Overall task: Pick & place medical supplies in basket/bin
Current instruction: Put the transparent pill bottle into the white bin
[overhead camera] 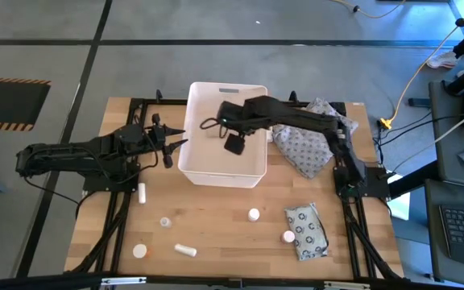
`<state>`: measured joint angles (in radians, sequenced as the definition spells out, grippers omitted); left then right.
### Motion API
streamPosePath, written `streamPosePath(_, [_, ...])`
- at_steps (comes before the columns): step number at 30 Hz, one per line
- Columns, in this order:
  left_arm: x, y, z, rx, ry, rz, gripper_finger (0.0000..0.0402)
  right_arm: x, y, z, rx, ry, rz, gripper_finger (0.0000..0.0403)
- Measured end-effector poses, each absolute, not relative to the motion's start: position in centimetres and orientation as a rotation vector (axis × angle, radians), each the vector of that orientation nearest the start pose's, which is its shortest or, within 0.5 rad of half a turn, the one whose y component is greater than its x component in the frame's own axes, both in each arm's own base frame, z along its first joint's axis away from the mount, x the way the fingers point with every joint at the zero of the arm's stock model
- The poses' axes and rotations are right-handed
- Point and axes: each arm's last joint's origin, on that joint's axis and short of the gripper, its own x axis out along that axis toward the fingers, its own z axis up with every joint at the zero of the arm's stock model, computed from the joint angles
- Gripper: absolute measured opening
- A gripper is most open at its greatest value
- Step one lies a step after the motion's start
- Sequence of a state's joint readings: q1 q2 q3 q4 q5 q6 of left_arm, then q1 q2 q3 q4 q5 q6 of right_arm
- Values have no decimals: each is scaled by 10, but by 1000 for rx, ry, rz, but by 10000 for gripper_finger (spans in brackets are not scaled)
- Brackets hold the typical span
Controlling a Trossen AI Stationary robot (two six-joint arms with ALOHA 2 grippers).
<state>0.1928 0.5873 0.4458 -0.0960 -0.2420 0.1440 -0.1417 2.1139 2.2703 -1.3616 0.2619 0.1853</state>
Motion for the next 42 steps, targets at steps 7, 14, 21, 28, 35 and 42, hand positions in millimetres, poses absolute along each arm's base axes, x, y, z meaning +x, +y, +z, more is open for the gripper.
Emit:
streamPosePath(7, [140,34,252,147,269,415,141,381,1,387,92,1085,-371,294])
streamPosePath(14, [140,34,252,147,268,415,141,349,66,394,85,1176,-316,294])
streamPosePath(21, [141,34,254,143,252,402,141,333,118,364,37,1275,-278,294])
streamPosePath(28, [141,34,261,142,199,396,141,283,129,345,100,1239,-372,294])
streamPosePath(35, [142,33,262,143,188,374,144,236,123,322,196,983,-219,294])
streamPosePath(42, [139,31,271,192,191,306,178,201,107,291,257,855,-171,294])
